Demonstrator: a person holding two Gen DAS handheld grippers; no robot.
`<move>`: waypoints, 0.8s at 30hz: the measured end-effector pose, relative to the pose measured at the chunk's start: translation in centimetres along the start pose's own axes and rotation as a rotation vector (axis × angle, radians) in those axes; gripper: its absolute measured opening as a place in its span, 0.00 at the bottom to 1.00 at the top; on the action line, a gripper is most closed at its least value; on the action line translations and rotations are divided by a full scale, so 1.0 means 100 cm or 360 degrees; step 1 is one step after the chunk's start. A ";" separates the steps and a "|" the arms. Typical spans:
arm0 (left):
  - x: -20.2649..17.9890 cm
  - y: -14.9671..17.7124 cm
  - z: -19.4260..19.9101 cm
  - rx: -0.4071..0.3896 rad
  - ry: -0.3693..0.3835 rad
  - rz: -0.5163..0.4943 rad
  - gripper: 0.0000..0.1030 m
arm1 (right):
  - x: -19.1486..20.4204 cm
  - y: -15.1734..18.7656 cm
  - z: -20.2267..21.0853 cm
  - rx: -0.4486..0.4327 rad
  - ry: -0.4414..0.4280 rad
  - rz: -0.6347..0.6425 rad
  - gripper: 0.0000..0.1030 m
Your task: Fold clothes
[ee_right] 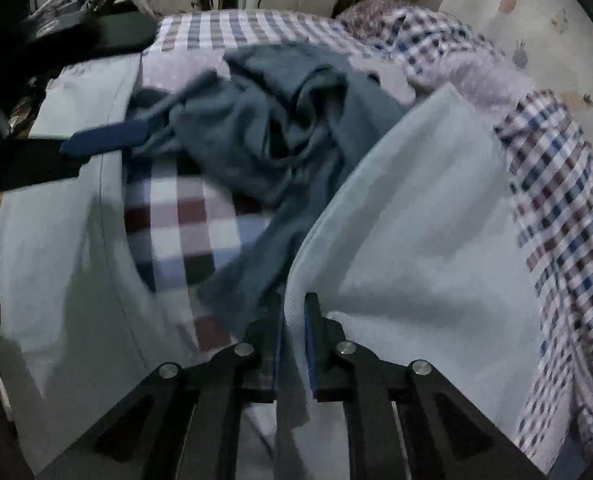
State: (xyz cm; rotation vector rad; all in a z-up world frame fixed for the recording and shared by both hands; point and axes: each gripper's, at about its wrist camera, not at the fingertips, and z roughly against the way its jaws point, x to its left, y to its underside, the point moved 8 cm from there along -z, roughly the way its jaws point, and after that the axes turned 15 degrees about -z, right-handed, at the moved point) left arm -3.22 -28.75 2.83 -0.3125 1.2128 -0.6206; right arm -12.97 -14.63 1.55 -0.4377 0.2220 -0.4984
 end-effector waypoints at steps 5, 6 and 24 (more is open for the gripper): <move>0.006 0.005 -0.006 -0.0006 -0.0019 0.0057 0.81 | -0.011 -0.040 0.030 -0.0165 -0.0019 -0.0140 0.48; 0.005 0.006 -0.007 -0.0006 -0.0021 0.0054 0.81 | -0.013 -0.052 0.036 -0.0216 -0.0021 -0.0185 0.48; 0.038 -0.021 0.013 -0.0075 0.0003 0.0168 0.81 | -0.095 -0.229 -0.090 -0.0180 0.0676 -0.0644 0.12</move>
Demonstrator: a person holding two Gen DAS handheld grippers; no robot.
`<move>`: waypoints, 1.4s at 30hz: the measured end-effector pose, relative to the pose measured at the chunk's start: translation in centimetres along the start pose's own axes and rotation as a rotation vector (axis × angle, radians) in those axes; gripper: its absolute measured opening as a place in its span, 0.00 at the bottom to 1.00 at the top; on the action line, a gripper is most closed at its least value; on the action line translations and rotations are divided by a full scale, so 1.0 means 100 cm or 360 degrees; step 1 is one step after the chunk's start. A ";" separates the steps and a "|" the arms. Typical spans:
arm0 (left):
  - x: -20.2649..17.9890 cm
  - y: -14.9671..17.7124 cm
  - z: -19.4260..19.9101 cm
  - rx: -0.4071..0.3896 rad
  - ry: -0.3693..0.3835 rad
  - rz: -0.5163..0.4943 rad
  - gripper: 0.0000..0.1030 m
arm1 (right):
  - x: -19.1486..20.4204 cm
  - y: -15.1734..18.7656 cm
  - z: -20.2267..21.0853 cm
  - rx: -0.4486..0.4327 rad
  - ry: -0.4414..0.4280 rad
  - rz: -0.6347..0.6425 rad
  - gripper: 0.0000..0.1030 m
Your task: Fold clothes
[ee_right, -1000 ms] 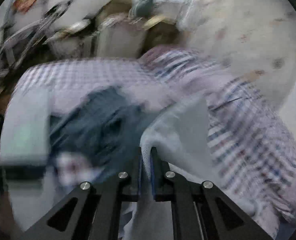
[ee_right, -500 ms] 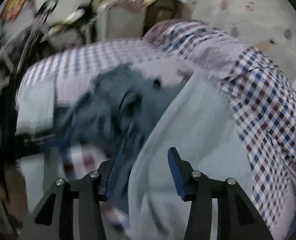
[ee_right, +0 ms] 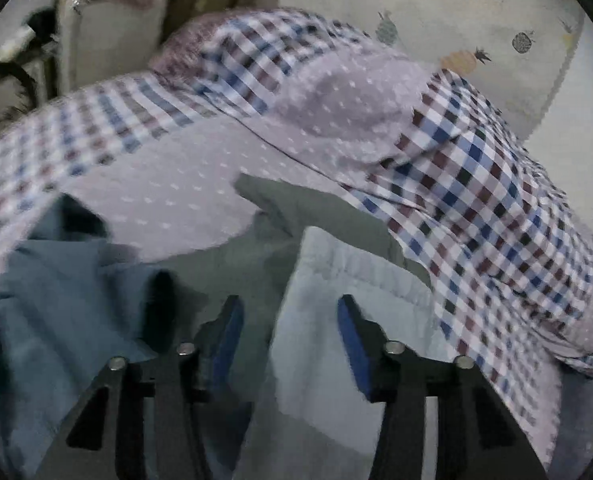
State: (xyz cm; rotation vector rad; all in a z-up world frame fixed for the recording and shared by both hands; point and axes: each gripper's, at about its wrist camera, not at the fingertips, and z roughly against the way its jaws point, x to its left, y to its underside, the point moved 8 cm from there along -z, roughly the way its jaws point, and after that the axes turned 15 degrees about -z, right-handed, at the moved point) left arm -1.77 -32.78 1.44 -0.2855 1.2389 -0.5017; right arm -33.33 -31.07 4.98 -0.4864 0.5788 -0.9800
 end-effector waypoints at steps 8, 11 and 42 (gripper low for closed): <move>0.018 -0.018 0.015 -0.0065 0.0017 0.0100 0.81 | -0.013 -0.075 0.065 -0.0352 0.0133 -0.0118 0.02; 0.023 -0.025 0.021 -0.0101 0.0011 0.0111 0.81 | 0.013 -0.112 0.110 -0.0564 0.0107 -0.0083 0.02; 0.049 -0.039 0.029 -0.0166 -0.0017 0.0232 0.81 | 0.124 -0.024 0.043 0.0138 -0.0535 0.0070 0.59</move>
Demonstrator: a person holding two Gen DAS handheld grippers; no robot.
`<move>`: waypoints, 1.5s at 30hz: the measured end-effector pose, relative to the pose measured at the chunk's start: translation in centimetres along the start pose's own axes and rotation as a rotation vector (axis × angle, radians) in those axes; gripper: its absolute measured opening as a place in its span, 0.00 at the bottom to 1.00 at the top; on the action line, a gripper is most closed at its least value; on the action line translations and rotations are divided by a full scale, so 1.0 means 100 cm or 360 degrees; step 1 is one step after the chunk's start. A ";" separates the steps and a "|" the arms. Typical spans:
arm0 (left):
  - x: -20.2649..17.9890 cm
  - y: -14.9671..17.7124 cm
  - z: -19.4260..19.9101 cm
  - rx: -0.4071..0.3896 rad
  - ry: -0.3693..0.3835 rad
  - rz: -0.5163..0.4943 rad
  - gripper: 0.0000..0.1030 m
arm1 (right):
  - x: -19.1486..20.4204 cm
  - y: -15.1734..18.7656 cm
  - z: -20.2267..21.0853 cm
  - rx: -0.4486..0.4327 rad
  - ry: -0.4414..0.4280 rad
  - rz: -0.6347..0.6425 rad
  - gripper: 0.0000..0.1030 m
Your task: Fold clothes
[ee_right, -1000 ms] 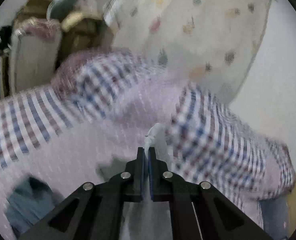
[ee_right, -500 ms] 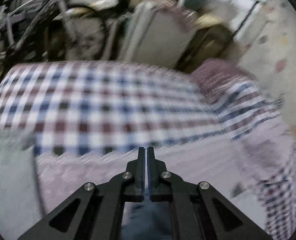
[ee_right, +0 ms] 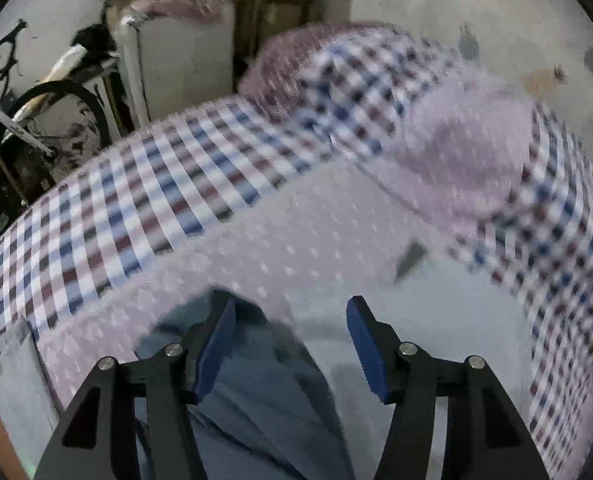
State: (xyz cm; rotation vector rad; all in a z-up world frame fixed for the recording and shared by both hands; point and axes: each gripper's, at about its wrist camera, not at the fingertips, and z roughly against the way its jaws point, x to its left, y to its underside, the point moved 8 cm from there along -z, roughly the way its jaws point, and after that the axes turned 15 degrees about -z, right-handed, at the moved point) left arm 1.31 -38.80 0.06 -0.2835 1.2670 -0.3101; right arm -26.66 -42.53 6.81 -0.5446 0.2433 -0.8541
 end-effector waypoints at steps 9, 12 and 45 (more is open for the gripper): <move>-0.003 0.007 -0.004 0.0023 -0.0010 -0.0015 0.81 | -0.043 0.050 -0.024 0.0168 0.0289 0.0164 0.42; -0.006 0.011 -0.009 0.0042 -0.0013 -0.0031 0.81 | -0.049 0.068 -0.030 0.0228 0.0287 0.0256 0.41; -0.059 0.002 -0.037 0.0220 0.0641 0.0058 0.82 | 0.012 0.082 0.086 -0.0251 0.0054 0.0535 0.02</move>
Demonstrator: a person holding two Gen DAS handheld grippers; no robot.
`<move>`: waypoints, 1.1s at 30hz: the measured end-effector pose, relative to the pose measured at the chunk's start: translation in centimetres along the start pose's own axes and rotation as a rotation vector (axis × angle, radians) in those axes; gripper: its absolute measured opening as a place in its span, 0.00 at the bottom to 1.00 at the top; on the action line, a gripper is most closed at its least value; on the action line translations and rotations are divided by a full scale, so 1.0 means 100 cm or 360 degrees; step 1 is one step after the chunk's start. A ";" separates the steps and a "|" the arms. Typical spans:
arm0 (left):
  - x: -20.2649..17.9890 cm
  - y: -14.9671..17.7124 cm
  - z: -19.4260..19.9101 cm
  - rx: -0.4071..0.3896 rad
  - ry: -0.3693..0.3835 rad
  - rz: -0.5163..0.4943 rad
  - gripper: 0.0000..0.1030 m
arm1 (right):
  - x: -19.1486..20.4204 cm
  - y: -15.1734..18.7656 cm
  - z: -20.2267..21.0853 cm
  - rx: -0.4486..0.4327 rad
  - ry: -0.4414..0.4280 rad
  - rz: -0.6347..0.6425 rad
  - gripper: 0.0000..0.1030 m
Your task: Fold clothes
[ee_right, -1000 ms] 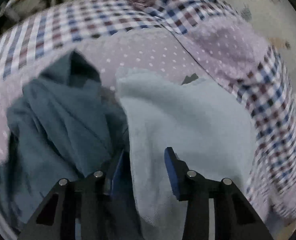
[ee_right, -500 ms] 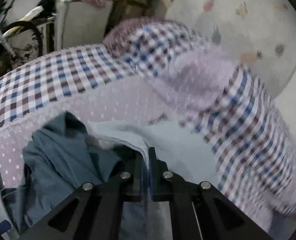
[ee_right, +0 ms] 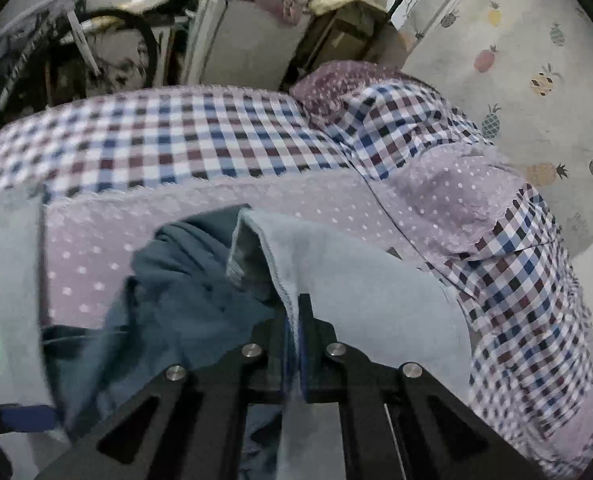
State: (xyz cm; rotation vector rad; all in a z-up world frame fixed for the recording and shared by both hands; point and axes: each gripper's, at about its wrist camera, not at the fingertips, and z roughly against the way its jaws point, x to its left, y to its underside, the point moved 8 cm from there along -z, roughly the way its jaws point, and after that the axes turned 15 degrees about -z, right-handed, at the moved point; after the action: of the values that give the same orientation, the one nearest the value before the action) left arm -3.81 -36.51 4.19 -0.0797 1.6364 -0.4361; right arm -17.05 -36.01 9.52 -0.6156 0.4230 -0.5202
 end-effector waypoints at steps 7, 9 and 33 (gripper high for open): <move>-0.005 -0.037 -0.070 0.0176 0.0001 0.0067 0.89 | -0.023 0.015 0.060 -0.0105 -0.0113 -0.0044 0.02; 0.003 -0.030 -0.088 0.0251 -0.0043 0.0135 0.89 | -0.027 0.021 0.072 -0.0125 -0.0138 -0.0056 0.02; -0.006 -0.155 -0.118 0.0124 -0.0788 -0.0546 0.03 | -0.095 0.297 0.076 0.0369 -0.0020 -0.0507 0.47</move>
State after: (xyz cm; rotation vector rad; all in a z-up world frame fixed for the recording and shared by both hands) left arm -18.41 -47.88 10.39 -0.3840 1.1160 -0.6816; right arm -10.86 -6.57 -1.67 -0.4629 0.2475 -0.8556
